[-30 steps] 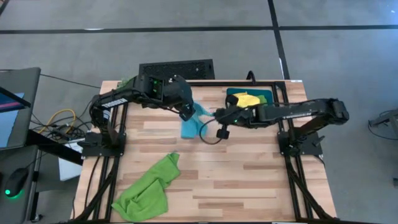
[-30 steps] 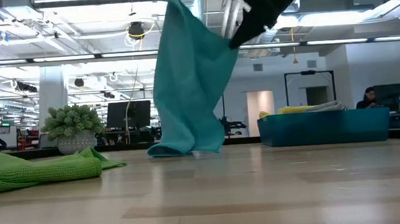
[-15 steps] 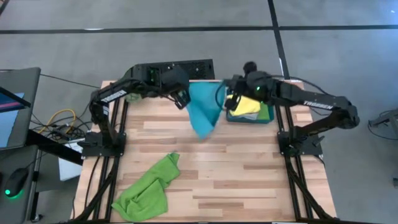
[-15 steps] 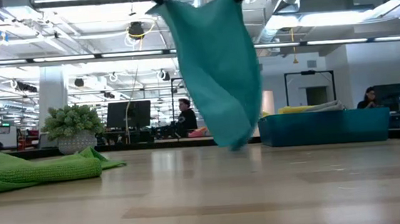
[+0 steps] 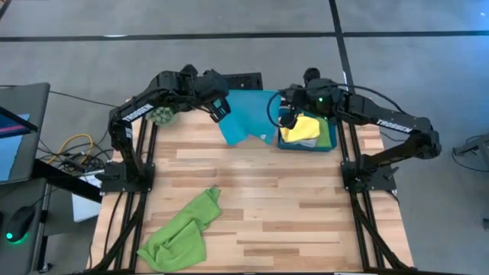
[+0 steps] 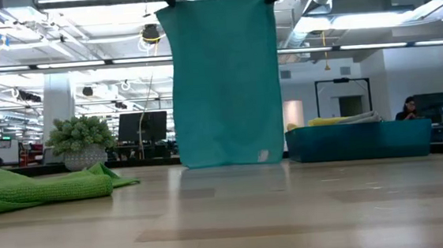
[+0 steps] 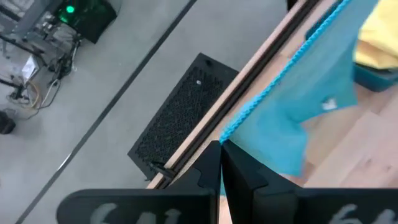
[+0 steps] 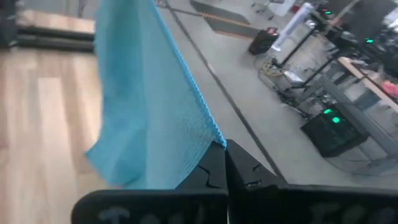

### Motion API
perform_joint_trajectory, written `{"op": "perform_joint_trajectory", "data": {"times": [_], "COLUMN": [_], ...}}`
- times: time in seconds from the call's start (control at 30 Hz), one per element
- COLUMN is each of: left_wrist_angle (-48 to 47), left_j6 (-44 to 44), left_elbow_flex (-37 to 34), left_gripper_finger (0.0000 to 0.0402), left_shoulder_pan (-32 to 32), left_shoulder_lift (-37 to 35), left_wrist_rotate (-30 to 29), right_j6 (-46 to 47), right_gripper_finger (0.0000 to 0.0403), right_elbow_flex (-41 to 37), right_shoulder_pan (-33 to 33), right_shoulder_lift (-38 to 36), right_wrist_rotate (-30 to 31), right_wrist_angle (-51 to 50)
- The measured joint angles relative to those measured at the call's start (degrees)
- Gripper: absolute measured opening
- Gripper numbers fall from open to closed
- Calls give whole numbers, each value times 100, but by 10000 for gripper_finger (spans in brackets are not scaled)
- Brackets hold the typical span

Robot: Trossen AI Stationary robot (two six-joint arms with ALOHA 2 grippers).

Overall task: Fold microfiber towels
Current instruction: Fold the light blue microfiber cloth

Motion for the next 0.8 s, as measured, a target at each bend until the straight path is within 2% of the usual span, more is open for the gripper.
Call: {"op": "perform_joint_trajectory", "data": {"times": [0.4, 0.6, 0.8], "left_wrist_angle": [-32, -21, 19], "left_j6": [101, 114, 355], "left_elbow_flex": [0, 0, 0], "left_gripper_finger": [0, 0, 0], "left_shoulder_pan": [-810, -650, -167], "left_shoulder_lift": [-2, 0, 0], "left_wrist_rotate": [281, 273, 77], "right_j6": [-188, -310, -622], "right_gripper_finger": [3, 3, 3], "right_elbow_flex": [0, 2, 9], "right_shoulder_pan": [790, 513, -30], "right_shoulder_lift": [-141, -234, -103], "right_wrist_rotate": [13, 16, 2], "right_wrist_angle": [-503, -304, 97]}}
